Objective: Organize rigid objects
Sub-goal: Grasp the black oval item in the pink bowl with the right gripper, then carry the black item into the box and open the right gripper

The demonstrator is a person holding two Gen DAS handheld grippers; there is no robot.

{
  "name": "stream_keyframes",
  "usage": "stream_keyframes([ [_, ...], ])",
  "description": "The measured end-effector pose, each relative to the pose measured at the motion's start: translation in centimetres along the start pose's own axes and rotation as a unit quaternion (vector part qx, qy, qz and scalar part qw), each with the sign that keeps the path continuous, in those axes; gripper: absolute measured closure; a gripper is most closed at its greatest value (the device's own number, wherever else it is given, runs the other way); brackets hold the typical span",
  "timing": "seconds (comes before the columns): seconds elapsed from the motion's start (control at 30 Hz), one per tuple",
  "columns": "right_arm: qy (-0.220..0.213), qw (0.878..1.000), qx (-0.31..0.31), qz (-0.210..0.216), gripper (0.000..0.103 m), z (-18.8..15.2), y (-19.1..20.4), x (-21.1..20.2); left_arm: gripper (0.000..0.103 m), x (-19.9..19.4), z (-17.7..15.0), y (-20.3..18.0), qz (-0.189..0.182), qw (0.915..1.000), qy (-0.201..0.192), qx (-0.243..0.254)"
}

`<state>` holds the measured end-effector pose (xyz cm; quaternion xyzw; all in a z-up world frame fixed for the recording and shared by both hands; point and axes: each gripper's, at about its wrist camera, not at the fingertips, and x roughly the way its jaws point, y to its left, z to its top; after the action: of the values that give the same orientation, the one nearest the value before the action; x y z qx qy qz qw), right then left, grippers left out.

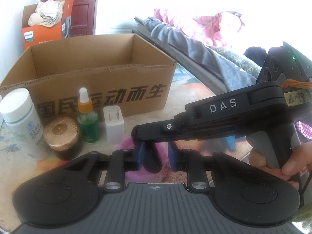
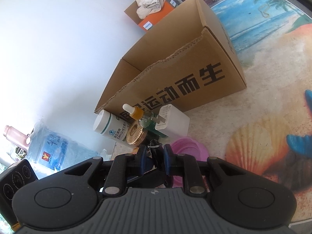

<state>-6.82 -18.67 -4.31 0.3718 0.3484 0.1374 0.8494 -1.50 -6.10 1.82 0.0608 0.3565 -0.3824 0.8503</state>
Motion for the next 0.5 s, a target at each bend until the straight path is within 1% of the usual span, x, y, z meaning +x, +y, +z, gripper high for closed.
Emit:
stream_keyframes([
  [0.1, -0.005, 1.000, -0.008, 0.005, 0.082, 0.3, 0.9, -0.4, 0.078, -0.9, 0.4, -0.1, 0.002, 0.9999, -0.011, 0.004],
  [0.23, -0.019, 0.999, -0.035, 0.015, 0.082, 1.6, 3.1, -1.2, 0.078, -2.5, 2.0, -0.1, 0.009, 0.9992, -0.038, 0.013],
  [0.4, -0.040, 0.995, -0.080, 0.036, 0.082, 5.0, 6.7, -1.3, 0.078, -4.3, 5.6, 1.2, 0.022, 0.9969, -0.074, 0.017],
  [0.5, -0.047, 0.992, -0.102, 0.049, 0.082, 7.7, 8.6, -0.2, 0.078, -4.7, 8.1, 2.6, 0.032, 0.9958, -0.085, 0.011],
])
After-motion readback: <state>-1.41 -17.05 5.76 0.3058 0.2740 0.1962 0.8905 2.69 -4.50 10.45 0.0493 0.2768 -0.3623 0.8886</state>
